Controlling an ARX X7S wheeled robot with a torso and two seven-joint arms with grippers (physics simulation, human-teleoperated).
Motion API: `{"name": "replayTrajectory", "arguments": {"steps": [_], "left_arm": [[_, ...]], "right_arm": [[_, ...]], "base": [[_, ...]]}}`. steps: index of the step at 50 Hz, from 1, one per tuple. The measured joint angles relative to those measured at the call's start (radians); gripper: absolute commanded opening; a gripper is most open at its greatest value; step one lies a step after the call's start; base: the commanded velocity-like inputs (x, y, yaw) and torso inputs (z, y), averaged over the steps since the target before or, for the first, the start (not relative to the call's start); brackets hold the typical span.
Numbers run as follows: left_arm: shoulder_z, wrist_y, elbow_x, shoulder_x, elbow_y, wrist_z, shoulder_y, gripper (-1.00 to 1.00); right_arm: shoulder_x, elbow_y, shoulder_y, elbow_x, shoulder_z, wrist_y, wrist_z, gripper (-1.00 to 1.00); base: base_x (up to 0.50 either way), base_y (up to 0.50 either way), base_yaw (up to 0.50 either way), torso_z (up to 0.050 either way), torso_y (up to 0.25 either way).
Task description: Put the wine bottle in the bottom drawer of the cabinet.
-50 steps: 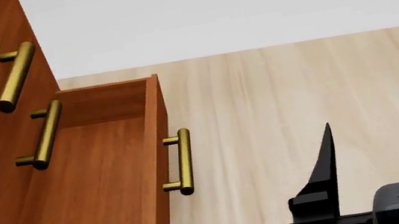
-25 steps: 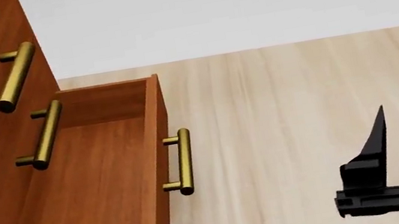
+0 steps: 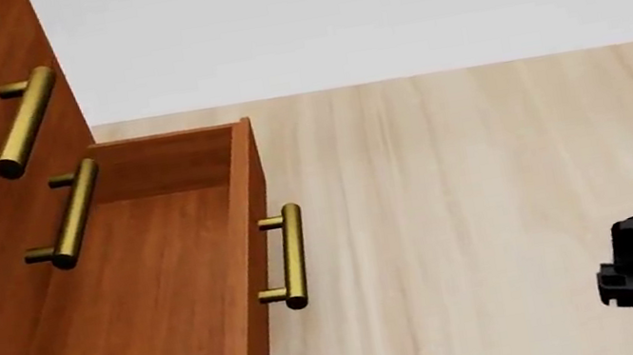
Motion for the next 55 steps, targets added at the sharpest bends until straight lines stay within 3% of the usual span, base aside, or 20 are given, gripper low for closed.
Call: {"name": "replayTrajectory", "arguments": {"steps": [55], "left_arm": [[0.013,-0.017,-0.018,0.030,-0.007,-0.002,-0.019,1.00]], "right_arm": [[-0.073,0.399,0.157,-0.050,-0.061,-0.033,-0.183,1.00]], "base": [[0.00,0.00,0.00,0.000,0.000]]}}
